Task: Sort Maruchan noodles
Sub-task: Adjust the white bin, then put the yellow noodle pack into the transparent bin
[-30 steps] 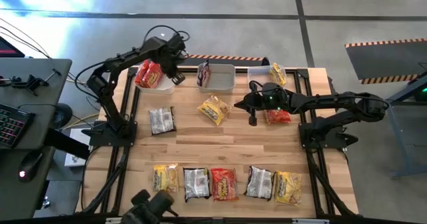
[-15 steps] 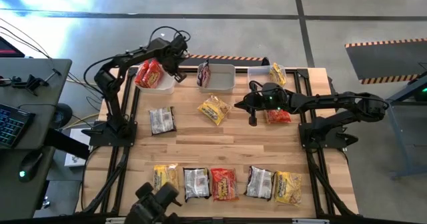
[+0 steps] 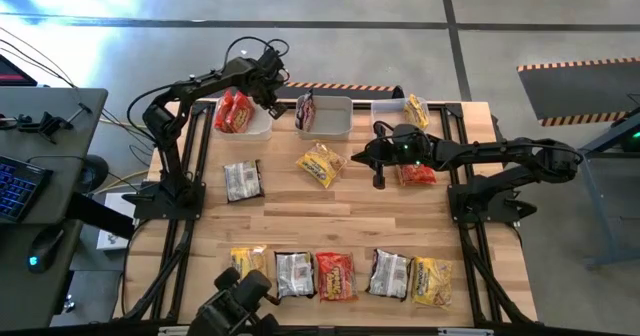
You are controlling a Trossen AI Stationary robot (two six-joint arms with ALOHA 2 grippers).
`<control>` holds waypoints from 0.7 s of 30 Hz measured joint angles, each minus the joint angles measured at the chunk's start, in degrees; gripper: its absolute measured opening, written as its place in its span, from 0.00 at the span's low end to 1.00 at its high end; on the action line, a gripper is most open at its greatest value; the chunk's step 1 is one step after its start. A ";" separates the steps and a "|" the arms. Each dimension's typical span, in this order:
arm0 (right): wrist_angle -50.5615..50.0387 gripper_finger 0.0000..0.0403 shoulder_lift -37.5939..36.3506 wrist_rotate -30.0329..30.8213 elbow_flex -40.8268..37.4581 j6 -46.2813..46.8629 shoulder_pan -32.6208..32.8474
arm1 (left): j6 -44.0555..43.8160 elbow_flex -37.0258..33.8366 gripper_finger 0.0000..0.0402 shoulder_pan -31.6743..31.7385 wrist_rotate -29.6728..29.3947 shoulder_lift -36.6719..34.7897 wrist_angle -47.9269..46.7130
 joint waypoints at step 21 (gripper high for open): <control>24.61 0.00 -0.17 4.22 -10.99 -1.45 0.02 | -4.09 -31.03 0.00 -12.63 10.96 -23.50 53.00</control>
